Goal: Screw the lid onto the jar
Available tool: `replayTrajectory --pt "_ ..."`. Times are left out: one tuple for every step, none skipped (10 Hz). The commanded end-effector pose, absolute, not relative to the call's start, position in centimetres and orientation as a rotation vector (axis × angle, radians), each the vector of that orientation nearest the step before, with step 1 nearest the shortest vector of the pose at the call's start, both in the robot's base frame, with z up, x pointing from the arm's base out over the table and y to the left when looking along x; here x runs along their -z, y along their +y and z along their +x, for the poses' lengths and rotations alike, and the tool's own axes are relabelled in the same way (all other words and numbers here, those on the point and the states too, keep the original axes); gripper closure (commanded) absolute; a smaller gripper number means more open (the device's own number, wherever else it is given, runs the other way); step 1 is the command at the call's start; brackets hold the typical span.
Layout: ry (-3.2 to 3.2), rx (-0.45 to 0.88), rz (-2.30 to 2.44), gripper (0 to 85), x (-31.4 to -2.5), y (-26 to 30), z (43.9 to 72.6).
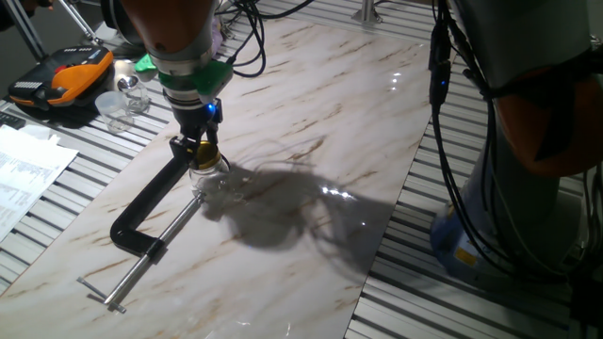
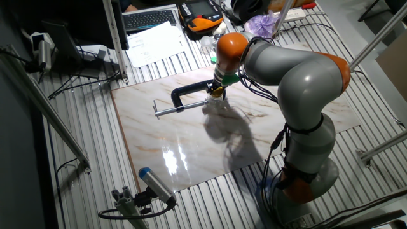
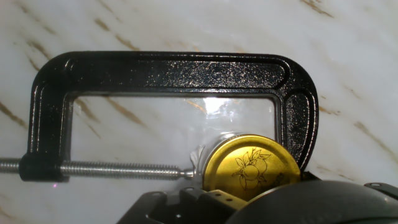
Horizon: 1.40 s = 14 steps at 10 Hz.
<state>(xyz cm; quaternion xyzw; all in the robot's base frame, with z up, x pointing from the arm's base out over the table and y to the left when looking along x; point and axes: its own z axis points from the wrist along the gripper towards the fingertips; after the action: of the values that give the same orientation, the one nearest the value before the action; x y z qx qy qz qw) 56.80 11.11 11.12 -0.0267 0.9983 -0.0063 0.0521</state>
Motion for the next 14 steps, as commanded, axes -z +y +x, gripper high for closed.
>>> replayTrajectory --pt "3.036 0.021 -0.081 85.0 -11.08 11.13 56.78" --pt "3.036 0.021 -0.081 85.0 -11.08 11.15 56.75" --pt "3.036 0.021 -0.081 85.0 -11.08 11.16 56.75" --pt "3.033 0.021 -0.081 85.0 -11.1 11.18 56.75" --pt "3.033 0.024 -0.081 85.0 -11.14 11.18 56.72" --pt "3.033 0.024 -0.081 85.0 -11.16 11.2 56.68" --pt "3.032 0.024 -0.081 85.0 -11.15 11.2 56.67" --pt "3.032 0.028 -0.083 85.0 -11.14 11.2 56.66" --pt "3.032 0.033 -0.083 85.0 -11.14 11.21 56.66" --pt "3.032 0.033 -0.083 85.0 -11.13 11.21 56.66" --pt "3.032 0.033 -0.083 85.0 -11.12 11.2 56.67" --pt "3.032 0.035 -0.089 85.0 -11.11 11.14 56.68" --pt "3.029 0.037 -0.096 85.0 -11.11 11.13 56.69" --pt "3.029 0.036 -0.101 85.0 -11.12 11.17 56.67"
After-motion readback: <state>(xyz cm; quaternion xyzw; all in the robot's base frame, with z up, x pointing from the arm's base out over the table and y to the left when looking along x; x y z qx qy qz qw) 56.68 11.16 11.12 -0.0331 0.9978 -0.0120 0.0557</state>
